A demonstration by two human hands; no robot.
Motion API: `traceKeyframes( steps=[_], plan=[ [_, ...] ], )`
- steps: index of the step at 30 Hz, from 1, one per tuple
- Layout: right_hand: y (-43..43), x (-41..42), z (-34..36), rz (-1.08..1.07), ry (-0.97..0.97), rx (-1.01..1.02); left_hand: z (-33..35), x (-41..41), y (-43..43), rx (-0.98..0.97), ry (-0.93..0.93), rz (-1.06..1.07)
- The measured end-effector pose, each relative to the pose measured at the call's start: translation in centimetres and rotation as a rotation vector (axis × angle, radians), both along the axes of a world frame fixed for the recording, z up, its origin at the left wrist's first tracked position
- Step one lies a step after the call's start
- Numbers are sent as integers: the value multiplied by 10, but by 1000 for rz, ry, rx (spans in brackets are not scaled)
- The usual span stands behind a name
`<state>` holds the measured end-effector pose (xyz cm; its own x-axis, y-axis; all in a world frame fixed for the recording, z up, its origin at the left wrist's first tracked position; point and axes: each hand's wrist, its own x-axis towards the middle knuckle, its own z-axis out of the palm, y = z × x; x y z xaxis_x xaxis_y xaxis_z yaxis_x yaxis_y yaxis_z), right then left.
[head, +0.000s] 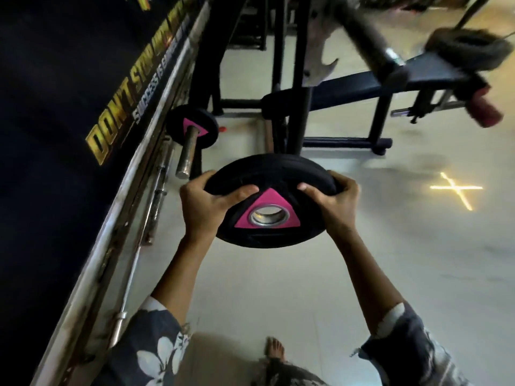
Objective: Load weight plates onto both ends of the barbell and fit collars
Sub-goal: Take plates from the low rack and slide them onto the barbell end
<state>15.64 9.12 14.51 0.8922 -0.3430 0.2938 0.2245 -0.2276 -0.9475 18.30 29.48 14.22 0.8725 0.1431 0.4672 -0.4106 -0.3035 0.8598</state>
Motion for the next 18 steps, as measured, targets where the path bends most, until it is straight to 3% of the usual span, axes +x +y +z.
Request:
traceKeyframes(
  steps=[8,18],
  plan=[
    [-116,-18,59,-174,-118,-43,61,6,-124,-27,-144,-140],
    [-237,83,106,-181,-179,-135,105,106,-244,-42,-191,-108]
  ],
)
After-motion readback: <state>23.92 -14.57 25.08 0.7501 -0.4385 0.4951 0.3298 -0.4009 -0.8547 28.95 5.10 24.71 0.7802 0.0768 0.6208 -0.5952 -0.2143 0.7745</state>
